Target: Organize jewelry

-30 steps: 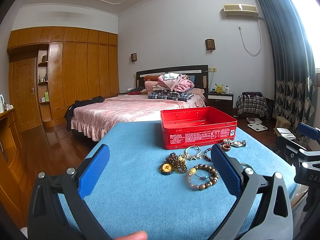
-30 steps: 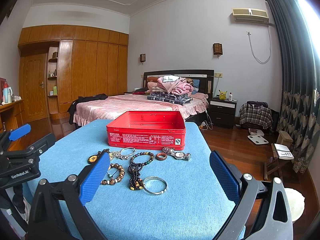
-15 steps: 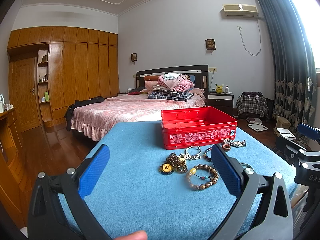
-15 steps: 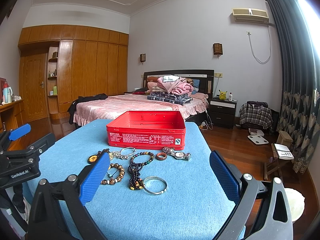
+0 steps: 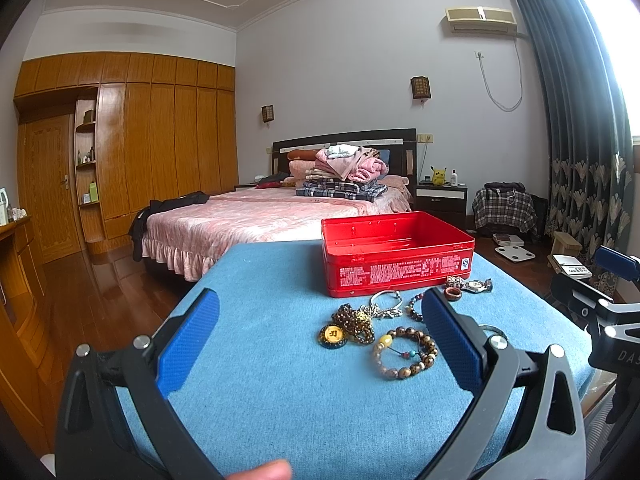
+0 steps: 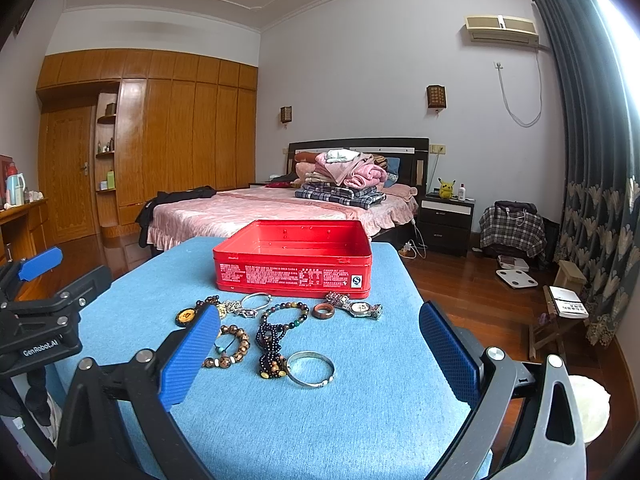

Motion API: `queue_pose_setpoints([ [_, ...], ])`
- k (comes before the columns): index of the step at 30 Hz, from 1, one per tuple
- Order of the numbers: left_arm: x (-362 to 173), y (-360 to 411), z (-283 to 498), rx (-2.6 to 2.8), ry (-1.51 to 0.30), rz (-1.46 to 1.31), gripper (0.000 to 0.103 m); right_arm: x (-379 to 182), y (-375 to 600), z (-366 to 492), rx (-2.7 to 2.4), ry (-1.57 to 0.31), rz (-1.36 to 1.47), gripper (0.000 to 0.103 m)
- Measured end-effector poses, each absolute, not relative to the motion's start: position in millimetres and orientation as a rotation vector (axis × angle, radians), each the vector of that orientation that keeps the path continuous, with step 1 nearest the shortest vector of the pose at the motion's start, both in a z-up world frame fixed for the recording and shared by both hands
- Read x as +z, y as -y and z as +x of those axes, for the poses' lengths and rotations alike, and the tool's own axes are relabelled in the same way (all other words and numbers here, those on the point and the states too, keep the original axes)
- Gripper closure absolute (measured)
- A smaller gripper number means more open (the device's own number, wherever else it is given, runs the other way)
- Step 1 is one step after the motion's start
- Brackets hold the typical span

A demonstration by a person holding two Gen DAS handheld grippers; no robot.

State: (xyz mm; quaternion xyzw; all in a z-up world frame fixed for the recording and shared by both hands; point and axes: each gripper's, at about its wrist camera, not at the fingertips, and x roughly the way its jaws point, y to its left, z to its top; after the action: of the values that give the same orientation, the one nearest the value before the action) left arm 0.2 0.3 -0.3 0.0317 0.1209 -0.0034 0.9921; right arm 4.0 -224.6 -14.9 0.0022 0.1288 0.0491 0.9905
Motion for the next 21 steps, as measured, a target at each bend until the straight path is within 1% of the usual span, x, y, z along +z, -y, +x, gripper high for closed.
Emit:
queue_pose_setpoints([
  [6, -19, -2, 15, -0.044, -0.315, 0.044, 0.005, -21, 227, 12, 0.111, -0.293, 0.019, 0.006],
  [16, -43, 9, 37, -0.068, -0.41, 0.049, 0.005, -53, 243, 42, 0.103, -0.381, 0.072, 0.006],
  [17, -46, 10, 41, -0.07, -0.419, 0.049, 0.005, -57, 243, 46, 0.101, -0.391, 0.067, 0.007],
  [19, -53, 13, 48, -0.076, -0.444, 0.045, 0.005, -65, 244, 55, 0.105, -0.43, 0.068, 0.015],
  [20, -57, 15, 53, -0.081, -0.458, 0.045, 0.006, -70, 245, 61, 0.113, -0.451, 0.077, 0.017],
  [21, -60, 16, 56, -0.082, -0.468, 0.046, 0.007, -74, 246, 64, 0.118, -0.464, 0.083, 0.021],
])
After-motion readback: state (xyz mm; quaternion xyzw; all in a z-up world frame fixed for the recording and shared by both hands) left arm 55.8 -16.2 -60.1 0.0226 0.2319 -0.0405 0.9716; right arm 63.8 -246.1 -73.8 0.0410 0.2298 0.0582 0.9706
